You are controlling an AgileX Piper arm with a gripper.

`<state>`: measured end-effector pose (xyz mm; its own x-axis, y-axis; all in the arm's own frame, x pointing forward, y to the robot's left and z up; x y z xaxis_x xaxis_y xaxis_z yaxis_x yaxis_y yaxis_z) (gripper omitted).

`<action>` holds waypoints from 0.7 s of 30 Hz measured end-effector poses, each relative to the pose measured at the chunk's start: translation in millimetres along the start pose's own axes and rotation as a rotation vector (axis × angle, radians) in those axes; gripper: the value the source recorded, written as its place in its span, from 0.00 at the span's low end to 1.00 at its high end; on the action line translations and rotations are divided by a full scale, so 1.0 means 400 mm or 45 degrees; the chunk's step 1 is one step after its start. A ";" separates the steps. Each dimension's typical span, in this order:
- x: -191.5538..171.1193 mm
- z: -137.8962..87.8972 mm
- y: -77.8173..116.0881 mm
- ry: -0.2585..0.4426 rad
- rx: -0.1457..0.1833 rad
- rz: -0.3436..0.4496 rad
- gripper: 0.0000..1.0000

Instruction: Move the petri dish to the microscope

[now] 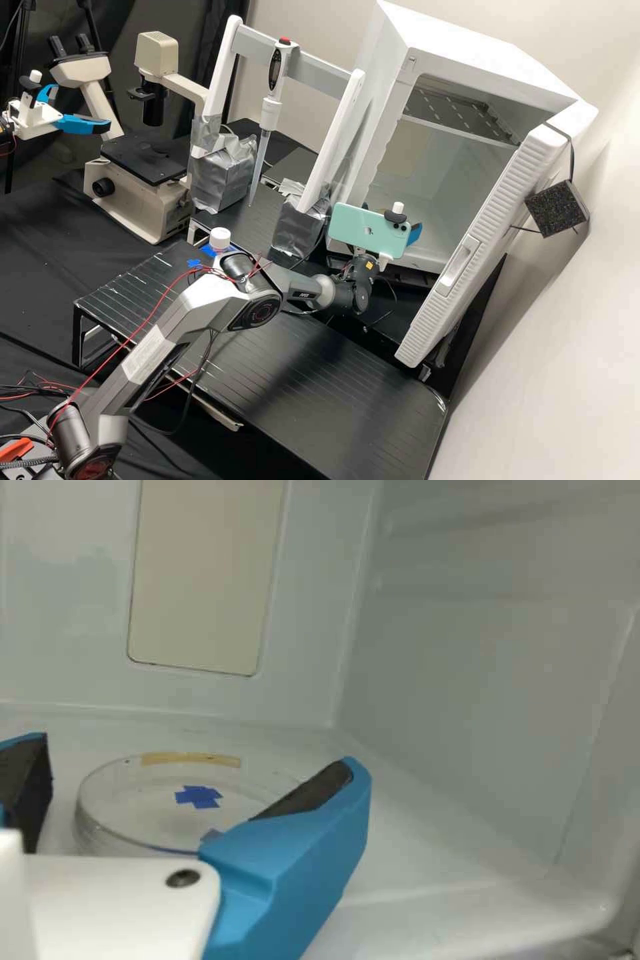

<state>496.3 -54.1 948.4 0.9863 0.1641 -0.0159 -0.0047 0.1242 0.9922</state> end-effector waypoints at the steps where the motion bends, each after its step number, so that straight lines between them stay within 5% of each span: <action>1: 0.000 0.000 0.000 0.000 0.000 0.000 0.00; 21: -0.006 0.016 0.022 -0.041 -0.023 0.011 0.00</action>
<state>495.1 -59.8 958.1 0.9910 0.1336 -0.0033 -0.0157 0.1408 0.9899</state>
